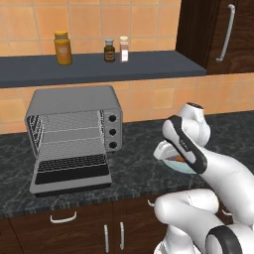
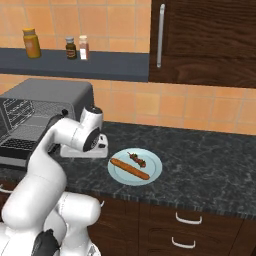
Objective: Pick up the kebab skewer and baguette bread, and place them inside the toaster oven. Close the toaster oven door and start by setting the timer.
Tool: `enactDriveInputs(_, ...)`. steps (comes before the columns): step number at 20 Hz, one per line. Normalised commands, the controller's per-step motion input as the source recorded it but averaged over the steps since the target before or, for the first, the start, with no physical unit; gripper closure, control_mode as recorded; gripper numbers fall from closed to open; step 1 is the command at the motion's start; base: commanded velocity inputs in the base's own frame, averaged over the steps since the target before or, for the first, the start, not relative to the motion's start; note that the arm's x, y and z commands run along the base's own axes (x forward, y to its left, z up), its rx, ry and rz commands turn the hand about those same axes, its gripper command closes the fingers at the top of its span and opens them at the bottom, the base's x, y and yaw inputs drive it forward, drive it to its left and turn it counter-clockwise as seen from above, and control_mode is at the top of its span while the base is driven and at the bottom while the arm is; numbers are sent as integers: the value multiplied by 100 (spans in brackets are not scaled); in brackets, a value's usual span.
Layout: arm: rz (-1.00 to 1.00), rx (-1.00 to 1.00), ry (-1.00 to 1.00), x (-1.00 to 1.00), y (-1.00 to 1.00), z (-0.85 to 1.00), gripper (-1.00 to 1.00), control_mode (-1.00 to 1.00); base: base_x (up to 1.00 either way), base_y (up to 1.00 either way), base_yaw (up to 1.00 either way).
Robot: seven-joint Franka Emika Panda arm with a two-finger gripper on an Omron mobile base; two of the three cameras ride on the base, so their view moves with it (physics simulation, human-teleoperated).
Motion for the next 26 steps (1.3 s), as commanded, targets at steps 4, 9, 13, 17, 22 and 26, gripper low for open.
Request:
enactDriveInputs(4,3,-8,0,45,-93,-28,-100,-100,0,0,0)
enactDriveInputs(9,4,-17,-7,74,-44,-40,-100,-100,0,0,0)
enactDriveInputs(13,0,-21,-3,57,-50,-33,-100,-100,0,0,0)
enactDriveInputs(17,0,-21,0,26,-67,-39,-100,-100,0,0,0)
enactDriveInputs(22,3,-9,0,21,-51,-38,-100,-100,0,0,0)
enactDriveInputs(26,6,-1,0,20,-21,-47,-100,-100,0,0,0)
